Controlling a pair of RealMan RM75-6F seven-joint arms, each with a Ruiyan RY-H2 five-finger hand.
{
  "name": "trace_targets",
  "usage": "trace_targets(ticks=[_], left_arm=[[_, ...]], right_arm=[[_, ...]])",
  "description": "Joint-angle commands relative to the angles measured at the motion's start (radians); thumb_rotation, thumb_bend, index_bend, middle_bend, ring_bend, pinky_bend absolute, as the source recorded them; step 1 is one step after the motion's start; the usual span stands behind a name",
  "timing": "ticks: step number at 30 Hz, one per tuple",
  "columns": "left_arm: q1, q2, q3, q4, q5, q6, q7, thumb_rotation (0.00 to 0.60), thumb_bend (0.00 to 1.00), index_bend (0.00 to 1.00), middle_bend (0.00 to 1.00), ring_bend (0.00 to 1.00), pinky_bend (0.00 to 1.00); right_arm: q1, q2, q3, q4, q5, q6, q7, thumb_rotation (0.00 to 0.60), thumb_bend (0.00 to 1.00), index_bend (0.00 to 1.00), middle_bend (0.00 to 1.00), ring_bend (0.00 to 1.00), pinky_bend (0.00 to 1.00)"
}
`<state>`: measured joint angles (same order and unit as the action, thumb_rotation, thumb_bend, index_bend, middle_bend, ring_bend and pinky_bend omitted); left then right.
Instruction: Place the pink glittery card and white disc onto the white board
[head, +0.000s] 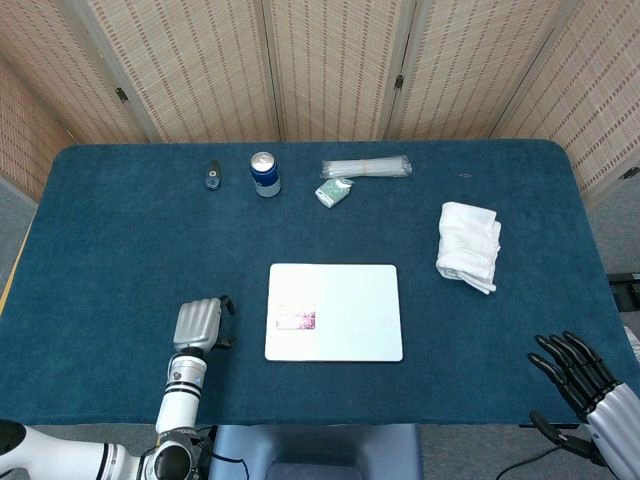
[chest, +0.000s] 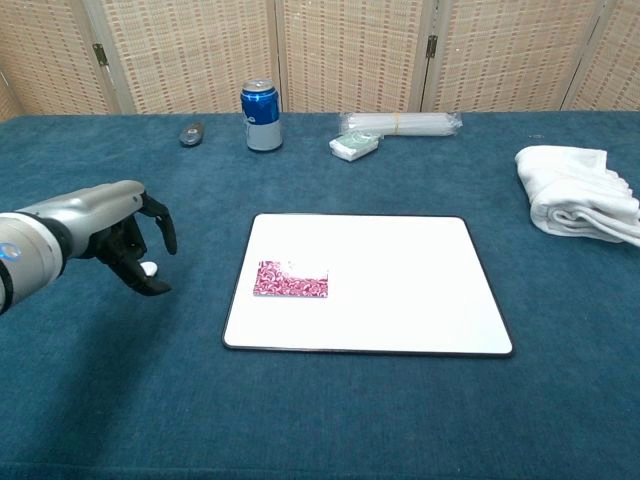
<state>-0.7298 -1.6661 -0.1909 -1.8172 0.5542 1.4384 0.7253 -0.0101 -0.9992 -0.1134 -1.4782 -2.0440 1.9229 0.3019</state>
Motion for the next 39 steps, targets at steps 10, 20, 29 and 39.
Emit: trace_targets(ticks=[10, 20, 29, 39], left_arm=[[0.018, 0.079, -0.034, 0.107, -0.026, -0.195, -0.067, 0.6, 0.27, 0.44, 1.0, 1.0, 1.0], [-0.012, 0.13, -0.077, 0.189, -0.135, -0.36, -0.104, 0.6, 0.27, 0.43, 1.0, 1.0, 1.0], [-0.038, 0.121, -0.068, 0.233, -0.172, -0.414, -0.124, 0.6, 0.27, 0.45, 1.0, 1.0, 1.0], [-0.058, 0.104, -0.057, 0.234, -0.188, -0.399, -0.128, 0.6, 0.27, 0.47, 1.0, 1.0, 1.0]], right_arm=[[0.021, 0.009, -0.009, -0.027, 0.011, -0.063, -0.013, 0.6, 0.22, 0.0, 0.0, 0.0, 0.0], [0.032, 0.008, -0.001, -0.054, 0.042, -0.105, -0.043, 0.6, 0.22, 0.0, 0.0, 0.0, 0.0], [0.039, 0.01, 0.004, -0.066, 0.059, -0.121, -0.049, 0.6, 0.22, 0.0, 0.0, 0.0, 0.0], [0.035, 0.011, 0.003, -0.062, 0.059, -0.112, -0.047, 0.6, 0.22, 0.0, 0.0, 0.0, 0.0]])
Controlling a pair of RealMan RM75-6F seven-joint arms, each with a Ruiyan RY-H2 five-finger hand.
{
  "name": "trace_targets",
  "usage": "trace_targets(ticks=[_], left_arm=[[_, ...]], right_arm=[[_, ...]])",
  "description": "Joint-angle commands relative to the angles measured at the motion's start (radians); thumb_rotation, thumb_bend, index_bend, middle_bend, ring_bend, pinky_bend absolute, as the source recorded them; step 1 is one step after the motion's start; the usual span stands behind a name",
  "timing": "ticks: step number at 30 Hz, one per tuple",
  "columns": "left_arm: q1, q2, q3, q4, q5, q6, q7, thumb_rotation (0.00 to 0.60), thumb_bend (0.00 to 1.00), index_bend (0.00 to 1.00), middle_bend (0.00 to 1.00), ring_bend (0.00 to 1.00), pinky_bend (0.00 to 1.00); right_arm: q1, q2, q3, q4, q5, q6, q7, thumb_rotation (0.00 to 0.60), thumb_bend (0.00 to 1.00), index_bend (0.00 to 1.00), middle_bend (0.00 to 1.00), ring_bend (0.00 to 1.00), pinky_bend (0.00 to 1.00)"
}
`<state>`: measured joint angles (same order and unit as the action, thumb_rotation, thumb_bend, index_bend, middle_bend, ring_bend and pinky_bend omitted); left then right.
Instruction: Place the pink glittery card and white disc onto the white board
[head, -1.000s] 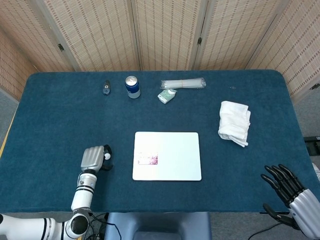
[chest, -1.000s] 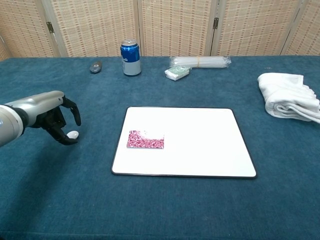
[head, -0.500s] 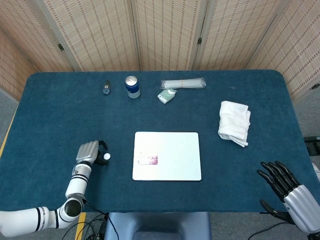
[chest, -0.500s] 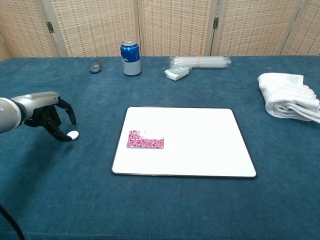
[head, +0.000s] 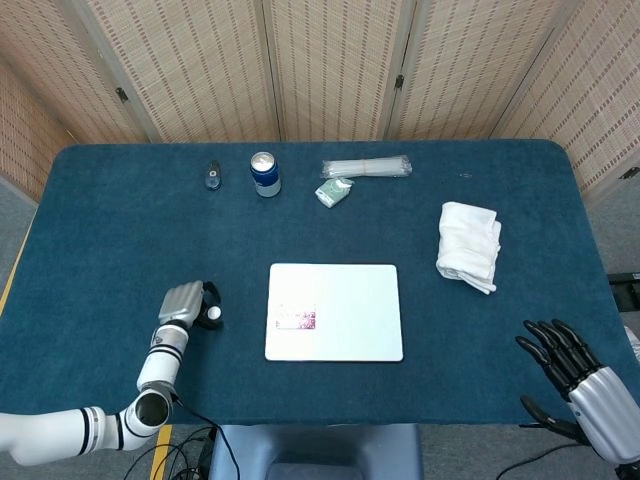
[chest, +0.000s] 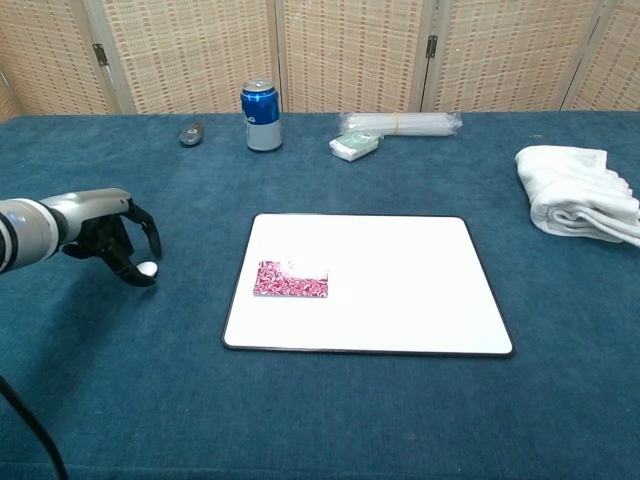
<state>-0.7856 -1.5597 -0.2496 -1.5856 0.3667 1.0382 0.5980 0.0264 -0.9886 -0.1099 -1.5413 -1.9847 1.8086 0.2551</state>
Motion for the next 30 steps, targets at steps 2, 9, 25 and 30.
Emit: trace_targets(ticks=[2, 9, 25, 30], left_arm=[[-0.003, -0.005, 0.004, 0.006, -0.001, 0.002, -0.003, 0.6, 0.27, 0.47, 1.0, 1.0, 1.0], [-0.012, 0.008, 0.021, 0.024, -0.021, -0.045, -0.004, 0.6, 0.27, 0.48, 1.0, 1.0, 1.0], [-0.015, 0.017, 0.031, 0.046, 0.002, -0.065, -0.054, 0.6, 0.31, 0.58, 1.0, 1.0, 1.0], [-0.016, 0.029, 0.034, 0.046, 0.003, -0.082, -0.07, 0.6, 0.31, 0.59, 1.0, 1.0, 1.0]], right_arm=[[-0.003, 0.0, -0.001, 0.002, -0.002, 0.006, 0.001, 0.6, 0.22, 0.0, 0.0, 0.0, 0.0], [-0.01, -0.003, 0.001, 0.008, -0.001, 0.02, -0.002, 0.6, 0.21, 0.0, 0.0, 0.0, 0.0], [-0.013, -0.007, 0.003, 0.004, 0.001, 0.018, -0.016, 0.6, 0.21, 0.0, 0.0, 0.0, 0.0], [-0.008, -0.007, 0.005, 0.0, 0.006, 0.007, -0.02, 0.6, 0.21, 0.0, 0.0, 0.0, 0.0]])
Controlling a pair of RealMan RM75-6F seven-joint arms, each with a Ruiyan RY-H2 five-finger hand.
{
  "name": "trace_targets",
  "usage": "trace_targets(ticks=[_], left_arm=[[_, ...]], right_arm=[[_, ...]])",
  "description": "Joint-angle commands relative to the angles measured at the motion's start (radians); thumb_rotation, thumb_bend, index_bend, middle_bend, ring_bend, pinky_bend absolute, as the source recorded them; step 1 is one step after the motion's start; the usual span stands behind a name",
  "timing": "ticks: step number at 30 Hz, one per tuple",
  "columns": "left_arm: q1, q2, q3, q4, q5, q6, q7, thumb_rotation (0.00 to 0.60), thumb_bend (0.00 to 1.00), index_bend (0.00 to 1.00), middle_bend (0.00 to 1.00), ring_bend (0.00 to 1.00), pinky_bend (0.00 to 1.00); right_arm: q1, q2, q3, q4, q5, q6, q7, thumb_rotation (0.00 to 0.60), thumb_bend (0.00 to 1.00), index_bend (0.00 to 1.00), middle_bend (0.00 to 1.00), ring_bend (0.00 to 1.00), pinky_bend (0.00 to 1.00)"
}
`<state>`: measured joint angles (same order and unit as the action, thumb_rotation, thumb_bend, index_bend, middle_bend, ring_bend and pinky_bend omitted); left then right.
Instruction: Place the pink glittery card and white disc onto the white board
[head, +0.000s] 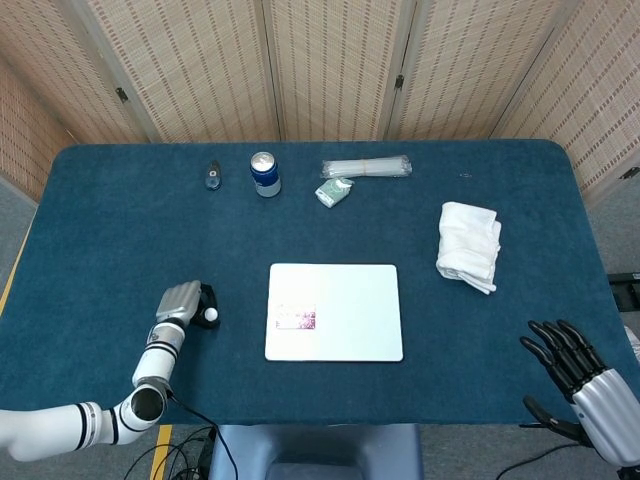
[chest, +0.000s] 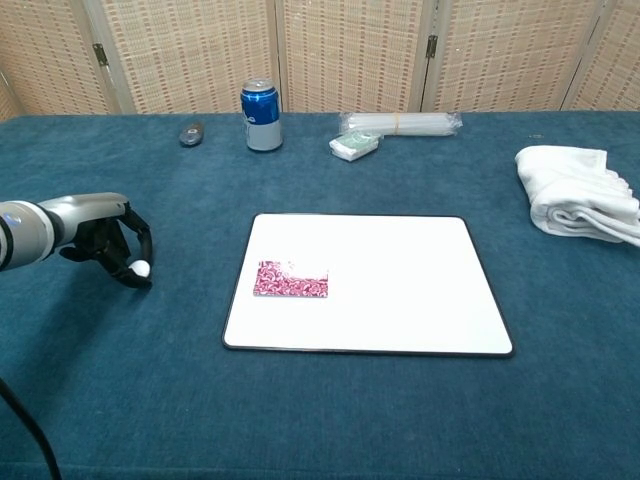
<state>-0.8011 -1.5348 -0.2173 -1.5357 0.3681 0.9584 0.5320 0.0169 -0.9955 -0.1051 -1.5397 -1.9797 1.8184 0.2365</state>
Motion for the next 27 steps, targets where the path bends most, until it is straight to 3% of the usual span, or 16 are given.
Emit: trace_targets(ticks=[1, 16, 22, 27], left_arm=[[0.0, 0.007, 0.002, -0.01, 0.004, 0.0, -0.005, 0.6, 0.31, 0.59, 1.0, 1.0, 1.0], [-0.049, 0.029, -0.017, -0.164, -0.03, 0.099, 0.052, 0.6, 0.31, 0.59, 1.0, 1.0, 1.0], [-0.137, -0.025, -0.057, -0.225, -0.091, 0.18, 0.152, 0.6, 0.31, 0.58, 1.0, 1.0, 1.0], [-0.233, -0.1, -0.119, -0.241, -0.182, 0.259, 0.246, 0.6, 0.31, 0.58, 1.0, 1.0, 1.0]], right_arm=[[0.002, 0.0, 0.0, -0.003, 0.001, -0.005, -0.002, 0.6, 0.21, 0.0, 0.0, 0.0, 0.0], [-0.001, 0.005, -0.003, 0.007, -0.017, 0.022, 0.023, 0.6, 0.21, 0.0, 0.0, 0.0, 0.0], [-0.01, 0.01, -0.004, 0.031, -0.025, 0.07, 0.072, 0.6, 0.21, 0.0, 0.0, 0.0, 0.0], [-0.009, 0.015, -0.003, 0.053, -0.016, 0.087, 0.124, 0.6, 0.21, 0.0, 0.0, 0.0, 0.0]])
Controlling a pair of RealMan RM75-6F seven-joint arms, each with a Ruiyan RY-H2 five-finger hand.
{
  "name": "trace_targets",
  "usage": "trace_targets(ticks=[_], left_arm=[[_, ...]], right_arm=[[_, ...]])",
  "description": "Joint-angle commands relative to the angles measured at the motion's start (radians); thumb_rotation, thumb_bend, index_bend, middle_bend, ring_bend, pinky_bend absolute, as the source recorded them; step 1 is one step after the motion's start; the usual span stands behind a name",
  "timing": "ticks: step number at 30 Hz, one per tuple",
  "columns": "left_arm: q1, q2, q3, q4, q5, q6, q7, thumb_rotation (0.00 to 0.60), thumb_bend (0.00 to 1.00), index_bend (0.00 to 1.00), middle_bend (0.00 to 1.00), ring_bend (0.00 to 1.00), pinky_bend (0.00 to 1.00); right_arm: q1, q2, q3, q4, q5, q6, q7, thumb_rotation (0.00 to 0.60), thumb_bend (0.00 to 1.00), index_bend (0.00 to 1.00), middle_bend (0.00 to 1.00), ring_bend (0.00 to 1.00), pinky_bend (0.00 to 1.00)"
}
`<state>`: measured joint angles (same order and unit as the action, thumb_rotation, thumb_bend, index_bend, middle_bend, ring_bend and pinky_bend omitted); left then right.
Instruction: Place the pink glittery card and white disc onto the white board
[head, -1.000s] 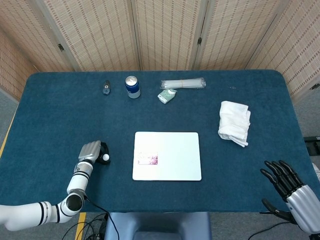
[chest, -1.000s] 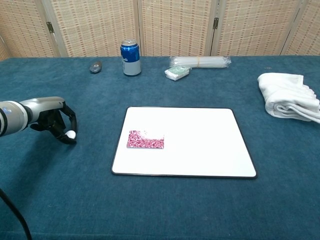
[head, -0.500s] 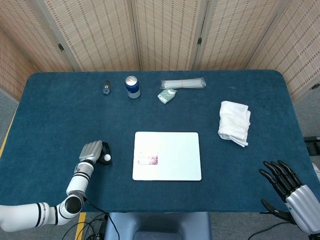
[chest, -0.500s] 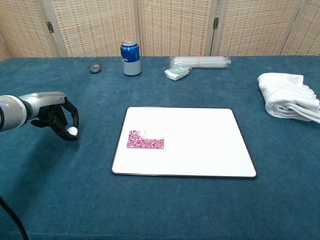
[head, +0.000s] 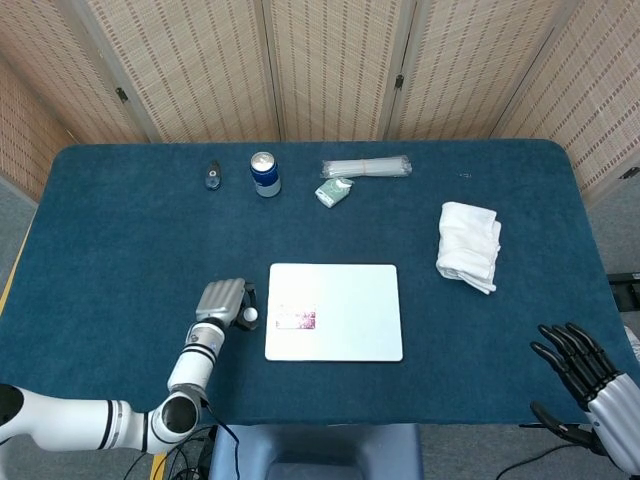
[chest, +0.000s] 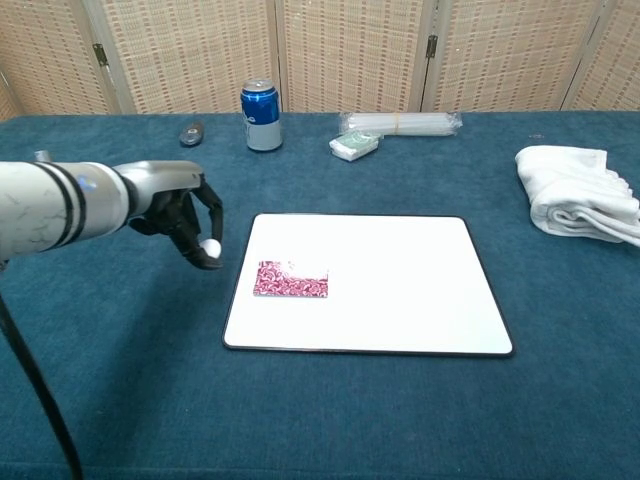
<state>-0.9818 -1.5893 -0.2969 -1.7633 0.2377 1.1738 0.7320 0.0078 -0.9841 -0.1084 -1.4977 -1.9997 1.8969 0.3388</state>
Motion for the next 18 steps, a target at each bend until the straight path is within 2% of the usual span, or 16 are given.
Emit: trace_targets(ticks=[1, 10, 18], left_arm=[[-0.068, -0.059, -0.049, -0.012, -0.065, 0.052, 0.06, 0.6, 0.31, 0.58, 1.0, 1.0, 1.0], [-0.185, -0.166, -0.117, 0.066, -0.152, 0.099, 0.161, 0.6, 0.31, 0.58, 1.0, 1.0, 1.0], [-0.218, -0.207, -0.142, 0.167, -0.195, 0.048, 0.186, 0.6, 0.31, 0.57, 1.0, 1.0, 1.0]], right_arm=[[-0.001, 0.005, 0.0, 0.015, 0.002, 0.014, 0.028, 0.6, 0.21, 0.0, 0.0, 0.0, 0.0], [-0.023, 0.003, 0.005, 0.054, 0.021, 0.077, 0.088, 0.6, 0.21, 0.0, 0.0, 0.0, 0.0], [-0.027, 0.006, 0.007, 0.073, 0.035, 0.088, 0.122, 0.6, 0.21, 0.0, 0.0, 0.0, 0.0]])
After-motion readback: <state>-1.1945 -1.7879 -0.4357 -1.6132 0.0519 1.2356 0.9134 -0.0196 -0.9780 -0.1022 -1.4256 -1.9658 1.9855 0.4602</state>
